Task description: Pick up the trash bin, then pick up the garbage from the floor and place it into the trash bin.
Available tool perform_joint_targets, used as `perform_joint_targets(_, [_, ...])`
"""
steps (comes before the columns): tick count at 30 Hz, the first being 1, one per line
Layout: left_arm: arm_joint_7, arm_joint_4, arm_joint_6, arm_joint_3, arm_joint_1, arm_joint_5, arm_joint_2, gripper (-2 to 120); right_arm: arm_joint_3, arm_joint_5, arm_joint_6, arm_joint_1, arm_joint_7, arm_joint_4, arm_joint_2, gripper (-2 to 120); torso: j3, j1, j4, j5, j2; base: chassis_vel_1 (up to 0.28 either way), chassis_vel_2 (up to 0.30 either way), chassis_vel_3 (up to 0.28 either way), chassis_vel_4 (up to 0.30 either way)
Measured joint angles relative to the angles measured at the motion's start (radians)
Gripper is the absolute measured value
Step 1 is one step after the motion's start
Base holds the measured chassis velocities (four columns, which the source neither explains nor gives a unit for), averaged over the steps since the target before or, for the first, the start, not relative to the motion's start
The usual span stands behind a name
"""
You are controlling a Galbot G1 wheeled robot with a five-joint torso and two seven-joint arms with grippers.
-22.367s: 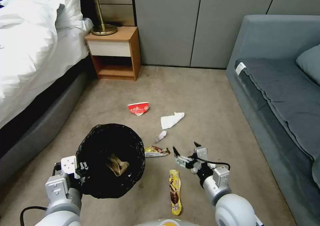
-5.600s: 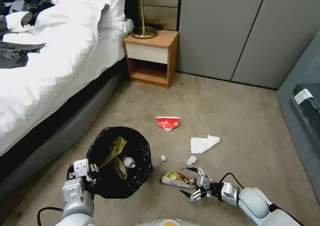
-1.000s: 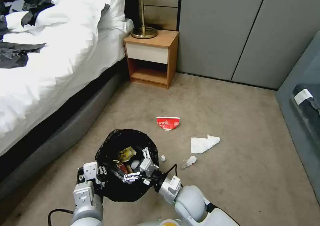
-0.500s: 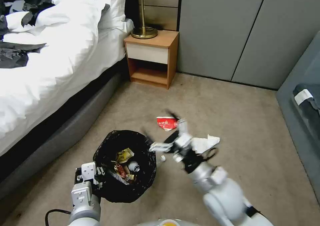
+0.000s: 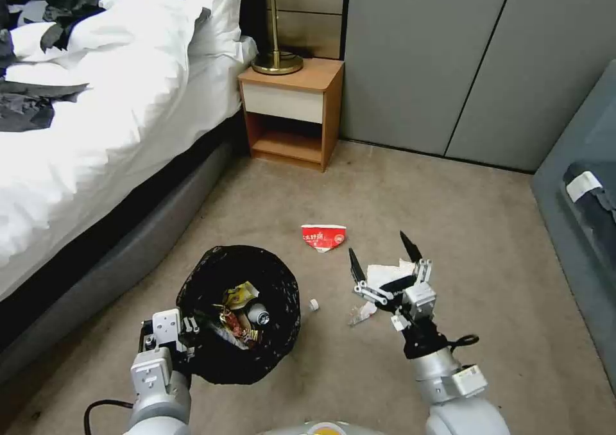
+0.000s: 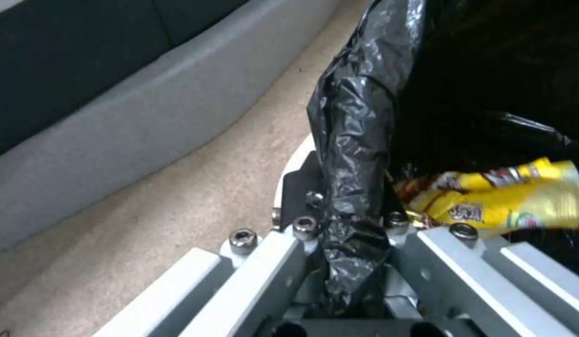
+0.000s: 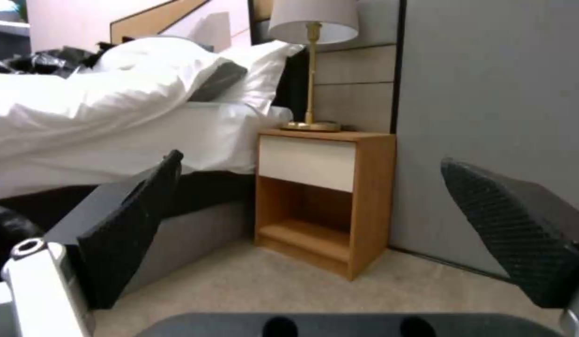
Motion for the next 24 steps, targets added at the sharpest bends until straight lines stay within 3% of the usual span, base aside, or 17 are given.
perform_joint_targets(14, [-0.002, -0.019, 0.0, -0.005, 0.01, 0.002, -0.002, 1, -0.008, 0.007, -0.03, 0.01, -0.006, -0.009, -0.001, 100, 0.0, 0.0, -0.0001, -0.0001, 0.0, 0.045, 0.046, 0.044, 0.044])
perform_joint_targets(24, [-0.004, -0.026, -0.001, -0.006, 0.016, 0.003, -0.002, 1, -0.028, 0.018, -0.134, 0.021, 0.019, 0.035, -0.016, 100, 0.0, 0.0, 0.0, -0.0001, 0.0, 0.121, 0.115, 0.108, 0.106])
